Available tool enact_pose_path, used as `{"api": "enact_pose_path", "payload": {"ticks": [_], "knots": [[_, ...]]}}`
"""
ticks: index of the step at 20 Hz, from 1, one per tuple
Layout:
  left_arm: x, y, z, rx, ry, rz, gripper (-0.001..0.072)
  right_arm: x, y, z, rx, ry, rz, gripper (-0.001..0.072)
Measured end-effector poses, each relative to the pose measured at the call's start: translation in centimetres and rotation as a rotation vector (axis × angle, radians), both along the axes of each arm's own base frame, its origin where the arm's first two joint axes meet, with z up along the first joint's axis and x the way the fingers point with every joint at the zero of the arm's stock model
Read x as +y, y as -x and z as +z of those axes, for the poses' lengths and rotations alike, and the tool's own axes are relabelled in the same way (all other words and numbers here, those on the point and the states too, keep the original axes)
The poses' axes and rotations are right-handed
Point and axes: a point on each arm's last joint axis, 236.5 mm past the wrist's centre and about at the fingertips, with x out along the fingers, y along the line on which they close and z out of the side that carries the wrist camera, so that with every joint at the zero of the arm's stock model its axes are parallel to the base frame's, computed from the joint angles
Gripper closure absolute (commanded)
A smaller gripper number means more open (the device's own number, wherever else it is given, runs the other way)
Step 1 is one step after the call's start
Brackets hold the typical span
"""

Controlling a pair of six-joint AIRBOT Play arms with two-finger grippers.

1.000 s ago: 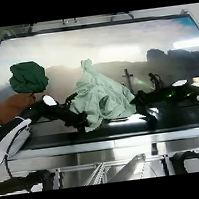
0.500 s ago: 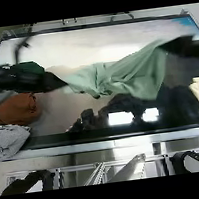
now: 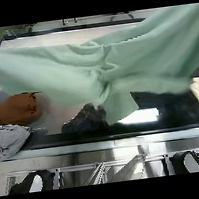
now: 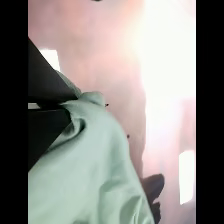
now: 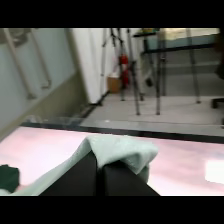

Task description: Fold the shirts.

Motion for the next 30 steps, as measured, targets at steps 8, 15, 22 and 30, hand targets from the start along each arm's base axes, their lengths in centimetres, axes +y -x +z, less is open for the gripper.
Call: {"api": "enact_pose_path", "payload": {"ticks": [8, 15, 22, 30], "knots": [[-1.9, -3.0, -10.3, 0.341, -0.030, -0.180, 0.0676, -1.7, -6.3, -13.9, 0.418, -0.066, 0.081, 0.0515], [1.9, -4.4, -28.7, 0.897, -0.052, -0.172, -0.0013, -3.4, -11.7, -31.7, 0.863, -0.221, 0.133, 0.0286], [4.4, -0.6, -36.8, 1.171, 0.120, -0.089, -0.0011, -3.0, -4.1, -40.1, 1.214, -0.251, 0.174, 0.0310], [-3.8, 2.1, -39.9, 1.176, 0.350, -0.217, 0.0006, 2.5, 3.5, -50.2, 1.407, -0.299, 0.160, 0.0216]]}}
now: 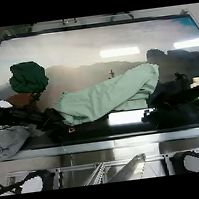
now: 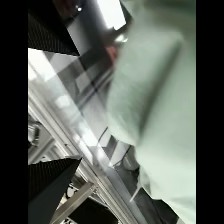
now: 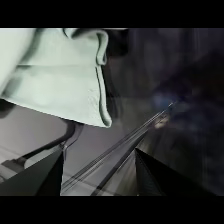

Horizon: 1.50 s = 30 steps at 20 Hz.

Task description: Fold the shirts.

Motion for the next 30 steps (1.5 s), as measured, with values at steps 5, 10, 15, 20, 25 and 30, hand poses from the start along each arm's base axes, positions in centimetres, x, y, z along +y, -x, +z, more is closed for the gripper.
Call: {"api": "enact_pose_path", "payload": {"ticks": [5, 10, 15, 20, 25, 30], "knots": [[-2.5, -1.8, -2.1, -0.103, -0.047, 0.025, 0.0374, 3.6, -0.9, -2.2, -0.032, -0.005, 0.011, 0.0541], [-3.7, -4.0, -1.8, -0.180, -0.036, 0.071, 0.0686, 5.4, -2.5, -1.6, -0.100, -0.038, 0.007, 0.0697], [-5.1, -6.5, 9.2, -0.350, 0.212, 0.095, 0.0686, 6.1, -5.0, 8.5, -0.357, -0.098, 0.068, 0.0697], [-4.2, -5.1, 31.8, -0.828, 0.525, 0.117, 0.0685, 2.1, -5.5, 32.6, -0.977, 0.064, 0.020, 0.0698], [-2.5, 4.6, 51.8, -1.424, 0.684, 0.095, 0.0685, 0.5, 3.3, 53.8, -1.541, 0.455, -0.118, 0.0698], [-0.9, 7.5, 57.4, -1.606, 0.664, 0.119, 0.0685, 0.8, 6.2, 60.6, -1.707, 0.592, -0.161, 0.0698]]}}
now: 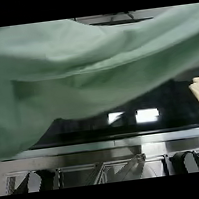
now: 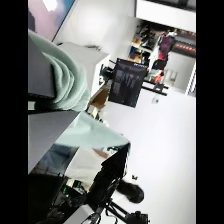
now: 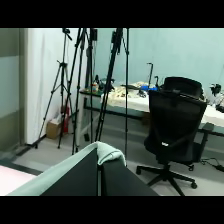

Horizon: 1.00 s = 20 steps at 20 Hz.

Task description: Fold the shirts.

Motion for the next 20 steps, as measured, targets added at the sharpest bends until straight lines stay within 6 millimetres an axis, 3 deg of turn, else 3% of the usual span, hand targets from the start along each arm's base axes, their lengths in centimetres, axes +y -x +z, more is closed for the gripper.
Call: {"api": "enact_pose_path", "payload": {"ticks": [2, 4, 6, 8, 11, 12, 13, 14, 15, 17, 19, 20], "knots": [[1.2, -2.3, -0.9, 0.063, 0.000, -0.004, 0.0685, -0.6, -2.8, -1.2, 0.066, -0.035, 0.079, 0.0698], [2.3, -7.0, -3.9, 0.196, -0.018, -0.004, 0.0685, -1.5, -7.3, -4.6, 0.187, -0.091, 0.166, 0.0698], [2.4, -12.8, -8.8, 0.357, -0.058, -0.013, 0.0685, -2.3, -13.1, -11.0, 0.366, -0.140, 0.216, 0.0698], [1.4, -18.6, -15.3, 0.517, -0.116, -0.045, 0.0687, -2.5, -19.0, -19.5, 0.566, -0.174, 0.232, 0.0698], [-1.0, -26.1, -27.2, 0.726, -0.203, -0.094, 0.0684, -2.8, -26.0, -32.1, 0.808, -0.224, 0.208, 0.0696], [-1.4, -28.0, -31.0, 0.785, -0.223, -0.109, 0.0486, -3.3, -28.0, -35.9, 0.864, -0.243, 0.179, 0.0624], [-1.4, -30.0, -34.4, 0.839, -0.230, -0.111, 0.0289, -3.9, -29.7, -38.9, 0.900, -0.264, 0.150, 0.0433], [-1.1, -31.5, -37.0, 0.880, -0.228, -0.114, 0.0033, -4.7, -31.0, -41.6, 0.932, -0.273, 0.123, 0.0418], [-0.5, -32.8, -39.5, 0.925, -0.229, -0.120, -0.0013, -5.3, -31.8, -43.4, 0.957, -0.283, 0.104, 0.0418], [1.7, -34.6, -42.2, 0.989, -0.207, -0.119, -0.0012, -6.7, -32.5, -45.3, 0.991, -0.322, 0.075, 0.0421], [4.4, -34.9, -43.1, 1.040, -0.185, -0.125, -0.0010, -7.9, -31.6, -46.7, 1.052, -0.332, 0.083, 0.0498], [5.7, -34.4, -43.0, 1.063, -0.173, -0.140, 0.0008, -8.3, -30.5, -47.3, 1.100, -0.338, 0.099, 0.0489]]}}
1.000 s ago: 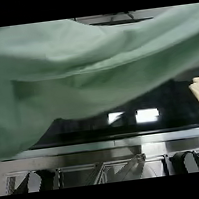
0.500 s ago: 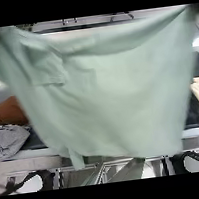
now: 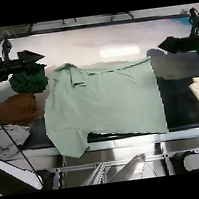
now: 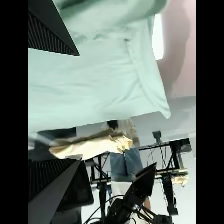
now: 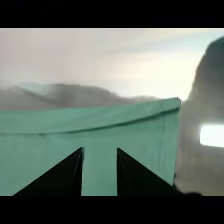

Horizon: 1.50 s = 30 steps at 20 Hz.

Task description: Fold the shirts.

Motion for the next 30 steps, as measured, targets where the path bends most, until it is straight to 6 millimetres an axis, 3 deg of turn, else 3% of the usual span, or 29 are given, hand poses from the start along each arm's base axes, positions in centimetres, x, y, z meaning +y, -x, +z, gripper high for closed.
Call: {"api": "enact_pose_path", "payload": {"ticks": [2, 5, 9, 12, 15, 19, 21, 22, 23, 24, 25, 30], "knots": [[1.9, 1.9, 0.2, 0.056, 0.030, -0.023, 0.0008, -0.4, 3.2, -1.9, 0.119, -0.036, 0.046, 0.0490], [4.0, 7.3, -1.4, 0.205, 0.017, -0.045, 0.0007, 0.2, 10.5, -5.0, 0.318, -0.118, 0.092, 0.0490], [5.6, 17.2, -8.3, 0.499, -0.134, 0.001, 0.0007, 0.1, 19.9, -8.9, 0.491, -0.142, 0.005, 0.0489], [6.7, 24.1, -13.9, 0.706, -0.300, 0.050, 0.0007, -0.1, 23.9, -10.7, 0.511, -0.134, -0.104, 0.0488], [7.1, 27.9, -17.0, 0.810, -0.393, 0.081, 0.0007, 0.4, 25.3, -10.5, 0.477, -0.138, -0.163, 0.0489], [6.1, 29.4, -18.3, 0.849, -0.411, 0.089, 0.0046, 0.4, 25.7, -9.6, 0.428, -0.123, -0.193, 0.0475], [4.3, 30.4, -18.2, 0.860, -0.392, 0.023, 0.0112, 0.5, 25.8, -9.5, 0.423, -0.123, -0.202, 0.0247], [3.4, 30.4, -18.2, 0.847, -0.385, -0.008, 0.0209, 0.5, 26.0, -9.5, 0.433, -0.131, -0.215, 0.0248], [2.5, 29.9, -18.4, 0.819, -0.382, -0.020, 0.0369, 0.2, 26.2, -9.7, 0.451, -0.133, -0.235, 0.0248], [1.8, 28.9, -18.8, 0.784, -0.377, -0.017, 0.0592, -0.1, 26.6, -10.0, 0.475, -0.132, -0.254, 0.0248], [1.3, 27.8, -19.4, 0.744, -0.389, -0.009, 0.0686, -0.4, 27.0, -10.3, 0.498, -0.133, -0.272, 0.0248], [-0.5, 24.7, -19.6, 0.645, -0.386, -0.055, 0.0686, -0.6, 30.6, -13.0, 0.686, -0.147, -0.267, 0.0248]]}}
